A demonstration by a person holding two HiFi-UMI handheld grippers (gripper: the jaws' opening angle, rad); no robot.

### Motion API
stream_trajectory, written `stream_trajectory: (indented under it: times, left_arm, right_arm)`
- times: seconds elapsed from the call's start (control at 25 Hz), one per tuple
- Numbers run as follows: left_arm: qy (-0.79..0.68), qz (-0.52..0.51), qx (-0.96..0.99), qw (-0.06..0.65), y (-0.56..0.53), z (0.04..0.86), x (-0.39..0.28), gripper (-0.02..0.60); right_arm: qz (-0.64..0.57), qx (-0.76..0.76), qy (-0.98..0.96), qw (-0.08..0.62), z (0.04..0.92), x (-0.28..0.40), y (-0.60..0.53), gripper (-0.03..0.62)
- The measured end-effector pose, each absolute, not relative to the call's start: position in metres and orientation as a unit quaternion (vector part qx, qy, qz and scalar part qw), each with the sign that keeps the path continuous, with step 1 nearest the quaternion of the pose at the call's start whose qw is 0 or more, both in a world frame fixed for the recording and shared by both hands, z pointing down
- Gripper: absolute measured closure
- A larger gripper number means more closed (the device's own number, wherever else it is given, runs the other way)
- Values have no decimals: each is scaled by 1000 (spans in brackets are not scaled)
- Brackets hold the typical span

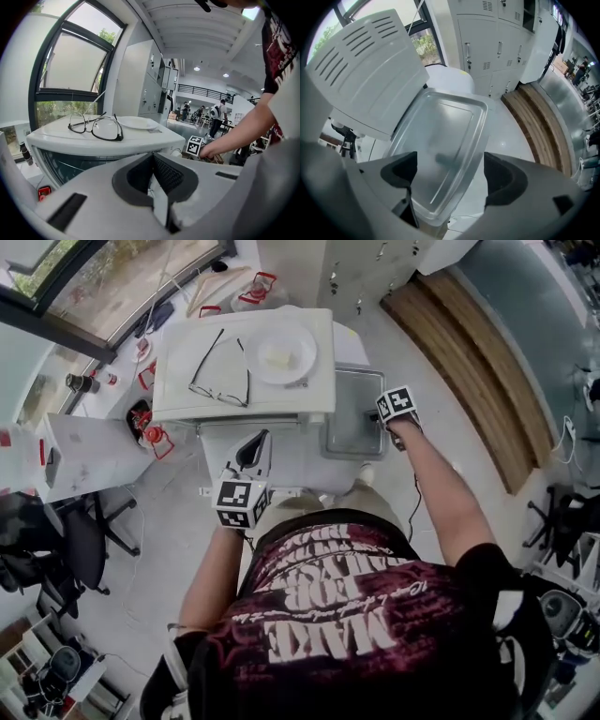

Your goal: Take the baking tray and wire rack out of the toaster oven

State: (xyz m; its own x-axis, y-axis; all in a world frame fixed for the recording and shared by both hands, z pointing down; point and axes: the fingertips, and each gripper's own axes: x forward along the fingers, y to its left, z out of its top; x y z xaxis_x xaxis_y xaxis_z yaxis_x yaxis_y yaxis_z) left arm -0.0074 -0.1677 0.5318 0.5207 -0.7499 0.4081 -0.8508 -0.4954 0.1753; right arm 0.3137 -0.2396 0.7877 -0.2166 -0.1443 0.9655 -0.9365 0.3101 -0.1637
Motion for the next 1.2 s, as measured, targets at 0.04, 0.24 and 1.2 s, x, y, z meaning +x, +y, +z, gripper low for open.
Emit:
stream_trajectory:
  times: [0.04,0.24,1.2]
  left_arm:
    - [-465,137,856,180,-168,531,-5,575]
    - [-460,127,863,167,-165,522,3,575]
    - [-545,100,830,60,-15,420,40,575]
  right_arm:
    - [417,412,-662,468,780,312,-238,141]
    - [363,424,-715,421,723,294,-221,282]
    - [70,486,-857,157,465,273,-25,591]
